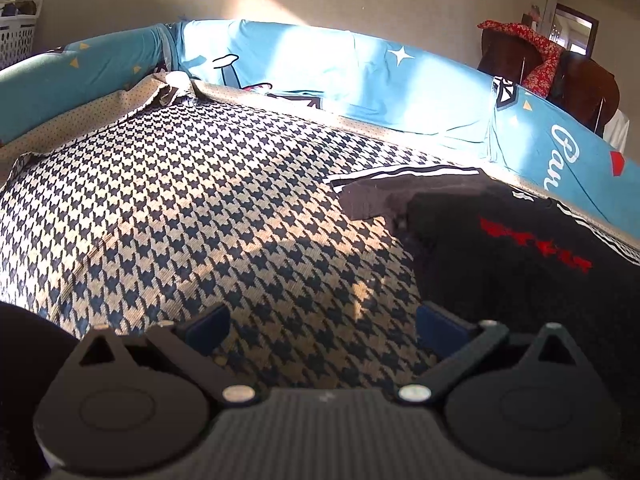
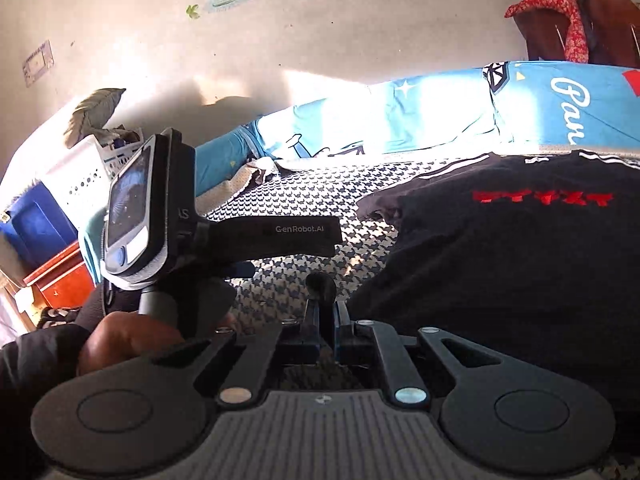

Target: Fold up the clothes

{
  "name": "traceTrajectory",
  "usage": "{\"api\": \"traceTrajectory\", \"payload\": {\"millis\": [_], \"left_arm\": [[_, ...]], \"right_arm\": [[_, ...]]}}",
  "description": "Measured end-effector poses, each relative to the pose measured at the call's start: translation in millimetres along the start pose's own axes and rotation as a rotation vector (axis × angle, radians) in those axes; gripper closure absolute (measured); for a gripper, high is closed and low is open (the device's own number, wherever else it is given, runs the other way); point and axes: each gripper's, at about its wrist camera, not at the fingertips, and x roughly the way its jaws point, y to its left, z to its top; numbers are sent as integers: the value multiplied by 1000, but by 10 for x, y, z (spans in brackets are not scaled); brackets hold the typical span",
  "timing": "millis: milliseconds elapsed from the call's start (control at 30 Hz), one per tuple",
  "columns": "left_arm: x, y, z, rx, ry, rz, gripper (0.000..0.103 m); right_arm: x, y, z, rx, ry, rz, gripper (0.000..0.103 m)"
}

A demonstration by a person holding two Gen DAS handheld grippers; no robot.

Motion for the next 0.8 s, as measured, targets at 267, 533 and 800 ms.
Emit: {"api": "traceTrajectory", "payload": {"millis": [267, 533, 800], "left_arm": [[-49, -20, -29, 19, -15, 4, 0], [-36, -130, -82, 89, -8, -14, 0], [-5, -285, -173, 162, 24, -77, 0]], "right_arm": [[-235, -155, -94, 121, -20, 28, 95], [-252, -111, -220, 51, 38, -77, 90], [-285, -144, -358, 44, 90, -107, 90]]}}
